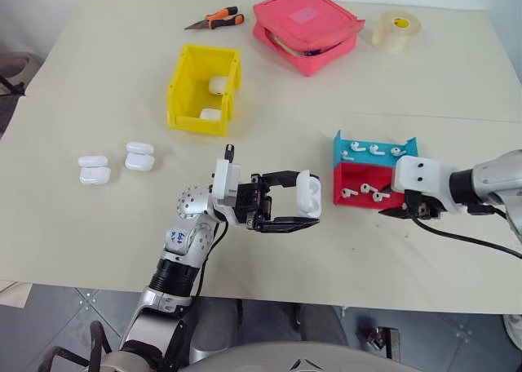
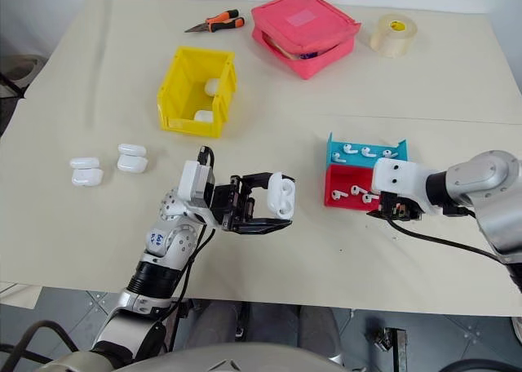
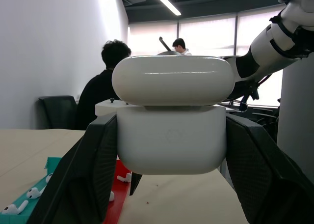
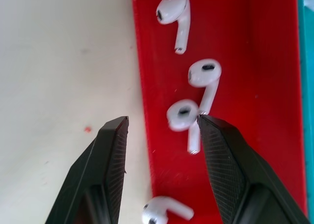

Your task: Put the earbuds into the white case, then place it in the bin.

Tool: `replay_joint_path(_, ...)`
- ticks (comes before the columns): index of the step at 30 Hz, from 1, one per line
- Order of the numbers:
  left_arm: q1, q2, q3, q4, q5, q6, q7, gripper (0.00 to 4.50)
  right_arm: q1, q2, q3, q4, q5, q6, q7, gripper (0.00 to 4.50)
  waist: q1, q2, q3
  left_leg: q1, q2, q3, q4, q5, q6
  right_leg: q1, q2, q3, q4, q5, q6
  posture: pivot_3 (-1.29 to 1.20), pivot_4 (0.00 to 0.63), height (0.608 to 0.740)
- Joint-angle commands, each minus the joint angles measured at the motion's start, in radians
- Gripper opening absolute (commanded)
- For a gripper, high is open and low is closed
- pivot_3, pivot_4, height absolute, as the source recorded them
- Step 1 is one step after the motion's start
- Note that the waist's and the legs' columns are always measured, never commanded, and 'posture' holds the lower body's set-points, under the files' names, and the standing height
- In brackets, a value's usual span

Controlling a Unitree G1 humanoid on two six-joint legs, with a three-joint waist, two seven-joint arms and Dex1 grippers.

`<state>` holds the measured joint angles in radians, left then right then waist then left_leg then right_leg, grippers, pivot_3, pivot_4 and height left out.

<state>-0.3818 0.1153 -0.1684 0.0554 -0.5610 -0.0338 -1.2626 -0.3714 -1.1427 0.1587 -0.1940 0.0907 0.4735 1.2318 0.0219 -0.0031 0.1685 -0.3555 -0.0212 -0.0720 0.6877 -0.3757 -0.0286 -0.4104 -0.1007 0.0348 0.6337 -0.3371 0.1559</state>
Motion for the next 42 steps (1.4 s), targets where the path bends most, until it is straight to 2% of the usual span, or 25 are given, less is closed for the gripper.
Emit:
replay_joint_path(1,0.004,-0.004,-0.001,-0.033,-0.007,-0.008,0.003,2.81,-0.026,0.004,0.009,0.007,-0.026,-0.019,0.002,2.35,0.000,0.000,0.000,0.000,0.000,0.000,0.000,0.000,0.000,0.000,0.000,0.000,0.000,0.000,0.000,0.00,0.150,0.740)
replay_joint_path(14,0.008,-0.005,0.003,-0.039,-0.003,-0.014,0.022,2.81,-0.085,0.036,0.058,0.081,-0.079,-0.072,0.028,2.35,-0.001,0.000,0.000,0.000,0.000,0.000,0.000,0.000,0.000,0.000,0.000,0.000,0.000,0.000,0.000,0.00,0.150,0.740)
replay_joint_path(17,0.009,-0.003,0.003,-0.040,-0.003,-0.014,0.024,2.81,-0.087,0.042,0.060,0.086,-0.083,-0.070,0.028,1.80,-0.001,0.000,0.000,0.000,0.000,0.000,0.000,0.000,0.000,0.000,0.000,0.000,0.000,0.000,0.000,0.00,0.150,0.740)
replay_joint_path(20,0.008,-0.002,0.003,-0.039,-0.003,-0.015,0.026,2.81,-0.087,0.049,0.060,0.087,-0.086,-0.067,0.027,0.82,-0.001,0.000,0.000,0.000,0.000,0.000,0.000,0.000,0.000,0.000,0.000,0.000,0.000,0.000,0.000,0.00,0.150,0.740)
replay_joint_path(26,0.005,-0.001,0.004,-0.037,-0.003,-0.017,0.027,2.81,-0.087,0.057,0.060,0.087,-0.087,-0.061,0.026,0.82,-0.001,0.000,0.000,0.000,0.000,0.000,0.000,0.000,0.000,0.000,0.000,0.000,0.001,0.000,0.000,0.00,0.150,0.740)
replay_joint_path(29,0.004,0.000,0.004,-0.038,-0.003,-0.016,0.028,2.81,-0.086,0.057,0.059,0.086,-0.086,-0.060,0.028,0.56,-0.001,0.000,0.000,0.000,0.000,0.000,0.000,0.000,0.000,0.000,0.000,0.000,0.001,0.000,0.000,0.00,0.150,0.740)
replay_joint_path(34,0.005,0.001,0.004,-0.038,-0.003,-0.016,0.026,2.81,-0.081,0.064,0.048,0.080,-0.076,-0.048,0.018,0.56,-0.001,0.000,0.000,0.000,0.000,0.000,0.000,0.000,0.000,0.000,0.000,0.000,0.001,0.000,0.000,0.00,0.150,0.740)
replay_joint_path(36,0.002,0.000,0.002,-0.033,-0.002,-0.018,0.024,2.81,-0.068,0.062,0.012,0.058,-0.043,-0.043,0.016,0.56,-0.001,0.000,0.000,0.000,0.000,0.000,0.001,0.000,0.000,0.000,0.000,0.000,0.001,0.000,0.000,0.00,0.150,0.740)
replay_joint_path(42,-0.026,-0.004,0.013,0.000,-0.031,0.002,-0.008,2.81,0.053,0.116,-0.243,-0.068,0.152,-0.062,-0.030,0.56,0.001,0.000,0.000,-0.001,0.000,0.000,0.001,0.000,0.000,0.000,0.000,0.000,0.001,0.000,0.000,0.00,0.150,0.740)
